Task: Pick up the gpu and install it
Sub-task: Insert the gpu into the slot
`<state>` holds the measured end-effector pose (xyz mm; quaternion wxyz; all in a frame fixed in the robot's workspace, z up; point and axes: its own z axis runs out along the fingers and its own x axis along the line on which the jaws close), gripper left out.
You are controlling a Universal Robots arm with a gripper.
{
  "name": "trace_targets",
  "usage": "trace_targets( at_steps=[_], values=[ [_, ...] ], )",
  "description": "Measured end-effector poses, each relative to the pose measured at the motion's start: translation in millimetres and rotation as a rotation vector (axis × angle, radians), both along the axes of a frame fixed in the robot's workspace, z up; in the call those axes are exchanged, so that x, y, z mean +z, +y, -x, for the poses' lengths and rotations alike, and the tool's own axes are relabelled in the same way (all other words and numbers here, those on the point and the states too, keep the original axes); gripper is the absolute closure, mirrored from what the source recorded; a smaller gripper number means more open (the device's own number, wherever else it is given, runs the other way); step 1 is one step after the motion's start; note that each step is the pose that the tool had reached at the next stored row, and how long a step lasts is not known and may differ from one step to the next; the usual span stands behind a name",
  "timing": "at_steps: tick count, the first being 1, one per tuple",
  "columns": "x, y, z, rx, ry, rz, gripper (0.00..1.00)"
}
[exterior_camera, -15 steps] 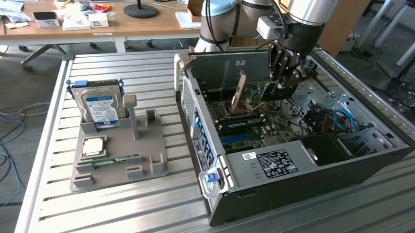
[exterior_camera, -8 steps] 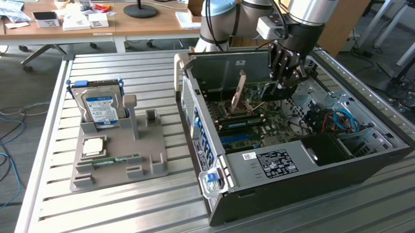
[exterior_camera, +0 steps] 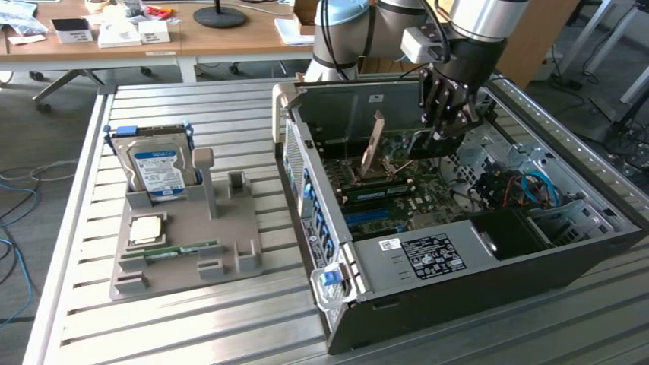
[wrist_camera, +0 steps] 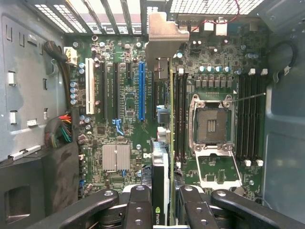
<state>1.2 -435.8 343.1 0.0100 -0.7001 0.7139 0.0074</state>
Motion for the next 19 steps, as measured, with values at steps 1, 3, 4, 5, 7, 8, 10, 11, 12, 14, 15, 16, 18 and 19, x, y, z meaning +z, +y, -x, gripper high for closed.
trace_targets(
  at_steps=[1, 3, 4, 5, 7, 8, 10, 11, 12, 14, 15, 16, 18, 19],
  values=[
    [-0.1, 0.0, 0.0, 0.0, 0.0, 0.0001, 0.73],
    [-0.2, 0.0, 0.0, 0.0, 0.0001, 0.0001, 0.73],
    [-0.3, 0.0, 0.0, 0.0, 0.0, 0.0, 0.73],
    [-0.3, 0.0, 0.1, 0.0, 0.0001, 0.0, 0.73],
    [-0.3, 0.0, 0.5, 0.0, 0.0, 0.0, 0.73],
    [-0.3, 0.0, 0.8, 0.0, 0.0, -0.0001, 0.73],
    [-0.3, 0.0, 1.2, 0.0, 0.0, 0.0, 0.73],
    [-0.3, 0.0, 1.3, 0.0, 0.0, 0.0, 0.73],
    [-0.3, 0.0, 1.8, 0.0, 0.0, 0.0, 0.73],
    [-0.3, 0.0, 2.1, 0.0, 0.0, 0.0, 0.73],
    [-0.3, 0.0, 2.3, 0.0, 0.0, 0.0, 0.73],
    [-0.3, 0.0, 2.5, 0.0, 0.0, 0.0, 0.73],
    [-0.3, 0.0, 3.1, 0.0, -0.0001, 0.0, 0.73],
    [-0.3, 0.0, 3.3, 0.0, -0.0001, 0.0, 0.73]
  ],
)
